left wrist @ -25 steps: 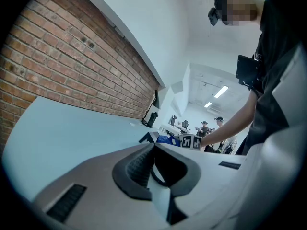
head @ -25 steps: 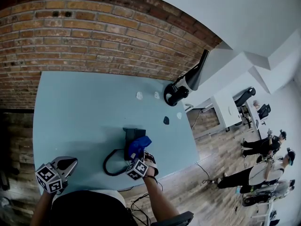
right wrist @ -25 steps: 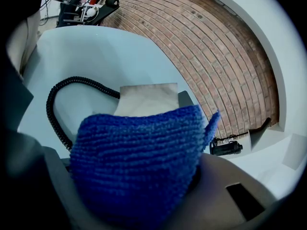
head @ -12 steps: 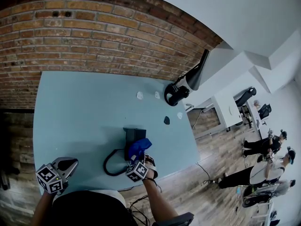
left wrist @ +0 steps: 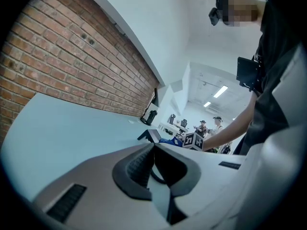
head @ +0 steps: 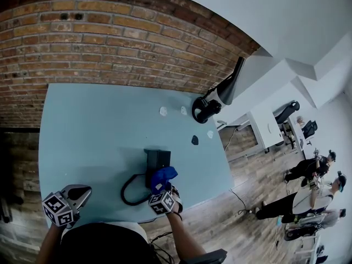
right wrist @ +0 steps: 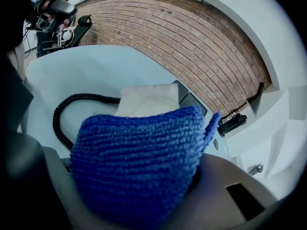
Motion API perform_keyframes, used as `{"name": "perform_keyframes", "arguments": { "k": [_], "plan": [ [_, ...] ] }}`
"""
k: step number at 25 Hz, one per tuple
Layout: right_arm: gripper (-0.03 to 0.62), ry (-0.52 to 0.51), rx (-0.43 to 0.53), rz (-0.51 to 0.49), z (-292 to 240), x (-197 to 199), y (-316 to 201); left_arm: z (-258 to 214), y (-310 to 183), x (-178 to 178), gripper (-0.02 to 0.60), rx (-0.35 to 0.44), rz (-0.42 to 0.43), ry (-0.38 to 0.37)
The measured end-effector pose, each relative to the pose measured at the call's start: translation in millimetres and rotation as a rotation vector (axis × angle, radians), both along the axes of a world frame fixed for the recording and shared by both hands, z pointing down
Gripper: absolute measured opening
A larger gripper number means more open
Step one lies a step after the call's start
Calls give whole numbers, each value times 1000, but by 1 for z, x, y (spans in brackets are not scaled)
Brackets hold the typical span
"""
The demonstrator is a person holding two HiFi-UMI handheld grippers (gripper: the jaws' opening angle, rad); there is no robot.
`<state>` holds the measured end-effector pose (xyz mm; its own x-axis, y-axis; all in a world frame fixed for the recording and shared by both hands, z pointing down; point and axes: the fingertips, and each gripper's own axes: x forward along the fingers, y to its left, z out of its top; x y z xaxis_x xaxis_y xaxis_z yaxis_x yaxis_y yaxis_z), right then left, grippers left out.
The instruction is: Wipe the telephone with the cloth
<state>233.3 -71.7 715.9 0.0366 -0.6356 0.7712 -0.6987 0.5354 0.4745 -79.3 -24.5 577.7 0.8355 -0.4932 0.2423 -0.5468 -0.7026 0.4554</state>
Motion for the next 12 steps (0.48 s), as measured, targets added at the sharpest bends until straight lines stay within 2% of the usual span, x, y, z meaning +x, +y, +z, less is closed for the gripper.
{"name": "perform_keyframes", "arguments": {
  "k": [4,9,10,12],
  "plan": [
    [69,-104,-38,76,3,0,9,2,0,1,26,3,2,2],
    [89,-528,-189,305,2,0,26,-2,-2,-3,26,3,-4,9],
    [90,-583,-213,320,0,0,28,-1,-2,-5,26,3,-7,9],
    [95,-616,-218,317,-10,2,27,1,-2,-9,26,-1,-10,5]
  ]
}}
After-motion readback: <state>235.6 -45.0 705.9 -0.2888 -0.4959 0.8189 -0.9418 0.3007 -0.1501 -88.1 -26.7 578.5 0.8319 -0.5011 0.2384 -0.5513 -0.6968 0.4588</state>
